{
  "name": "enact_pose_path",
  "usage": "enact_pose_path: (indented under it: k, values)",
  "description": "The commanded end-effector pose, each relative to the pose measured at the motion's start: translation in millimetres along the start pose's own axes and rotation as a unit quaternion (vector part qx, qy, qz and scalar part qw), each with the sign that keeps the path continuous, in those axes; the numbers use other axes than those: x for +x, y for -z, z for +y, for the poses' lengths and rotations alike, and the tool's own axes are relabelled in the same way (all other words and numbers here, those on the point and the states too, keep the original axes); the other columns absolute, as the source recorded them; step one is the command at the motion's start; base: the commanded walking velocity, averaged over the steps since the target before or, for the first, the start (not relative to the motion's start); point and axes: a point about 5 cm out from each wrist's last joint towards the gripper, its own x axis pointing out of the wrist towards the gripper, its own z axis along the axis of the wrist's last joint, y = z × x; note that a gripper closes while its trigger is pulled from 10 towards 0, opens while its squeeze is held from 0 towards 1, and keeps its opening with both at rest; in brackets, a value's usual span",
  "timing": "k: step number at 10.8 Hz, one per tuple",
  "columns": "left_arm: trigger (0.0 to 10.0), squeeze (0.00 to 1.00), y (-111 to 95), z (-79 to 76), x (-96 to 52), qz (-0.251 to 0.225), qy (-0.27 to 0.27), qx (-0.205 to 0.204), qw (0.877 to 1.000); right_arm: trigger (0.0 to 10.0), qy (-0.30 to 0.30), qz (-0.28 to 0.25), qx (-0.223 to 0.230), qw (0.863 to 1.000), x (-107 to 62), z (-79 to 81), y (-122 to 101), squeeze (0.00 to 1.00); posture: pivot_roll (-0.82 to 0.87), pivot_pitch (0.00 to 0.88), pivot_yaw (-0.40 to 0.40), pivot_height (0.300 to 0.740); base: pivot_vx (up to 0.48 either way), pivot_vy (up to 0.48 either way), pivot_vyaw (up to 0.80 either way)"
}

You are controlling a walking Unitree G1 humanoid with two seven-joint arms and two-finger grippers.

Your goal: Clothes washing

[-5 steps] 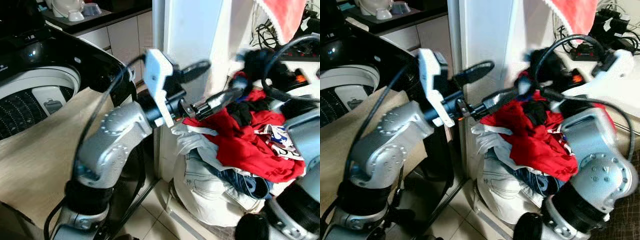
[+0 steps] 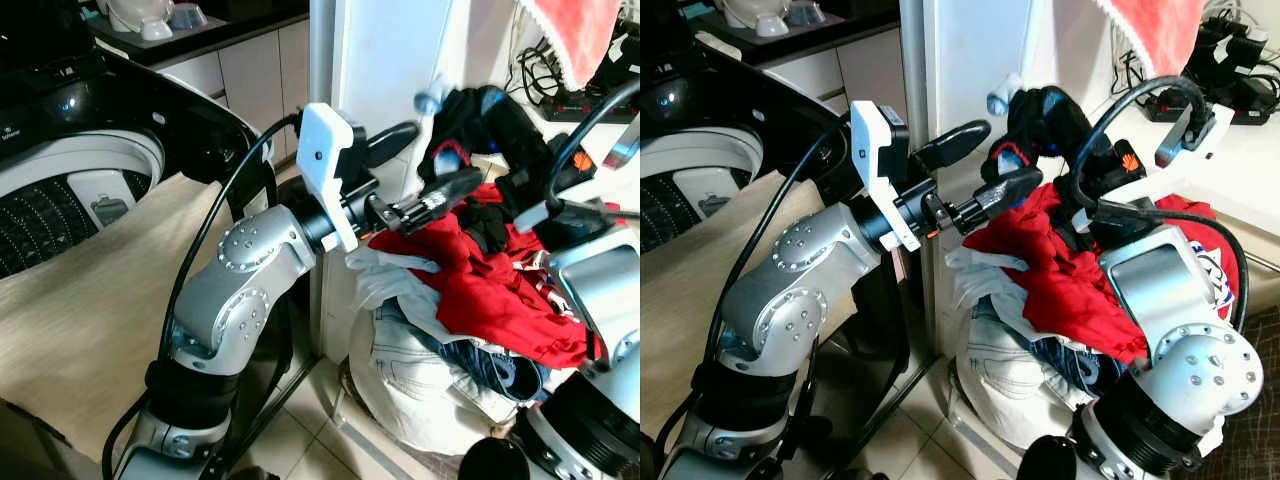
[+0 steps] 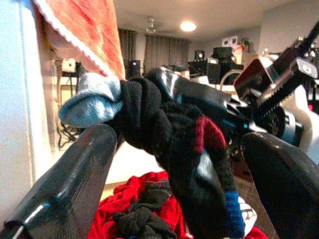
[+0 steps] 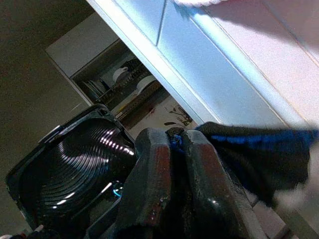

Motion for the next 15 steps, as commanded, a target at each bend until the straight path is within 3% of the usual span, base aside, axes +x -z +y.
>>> enact_pose_path:
  k: [1, 2, 7, 15]
  values:
    - [4.2, 0.00, 0.6, -2.9, 1.8, 0.004, 0.002, 0.003, 1.000, 0.0, -0.019, 0.007, -0.004, 1.000, 0.7, 7.4, 0.7, 0.00, -0.17, 0.000, 0.005, 0.740, 0.000, 0.000, 0.00]
    - [0.0, 0.00, 0.4, -2.0, 1.8, -0.001, -0.001, -0.007, 1.000, 0.0, -0.020, 0.010, -0.005, 1.000, 1.0, 7.9, 1.0, 0.00, -0.17, 0.000, 0.005, 0.740, 0.000, 0.000, 0.00]
    - [0.0, 0.00, 9.2, 1.8, -1.4, 0.039, -0.014, -0.031, 0.999, 0.0, -0.018, 0.022, -0.007, 1.000, -1.1, 10.4, 4.5, 0.00, -0.17, 0.000, 0.017, 0.740, 0.000, 0.000, 0.00]
    - [0.0, 0.00, 6.5, 8.6, -3.0, 0.021, -0.040, -0.023, 0.999, 0.0, -0.016, 0.027, -0.009, 0.999, -0.5, 12.0, 5.9, 0.00, -0.16, 0.000, 0.012, 0.740, 0.000, 0.000, 0.00]
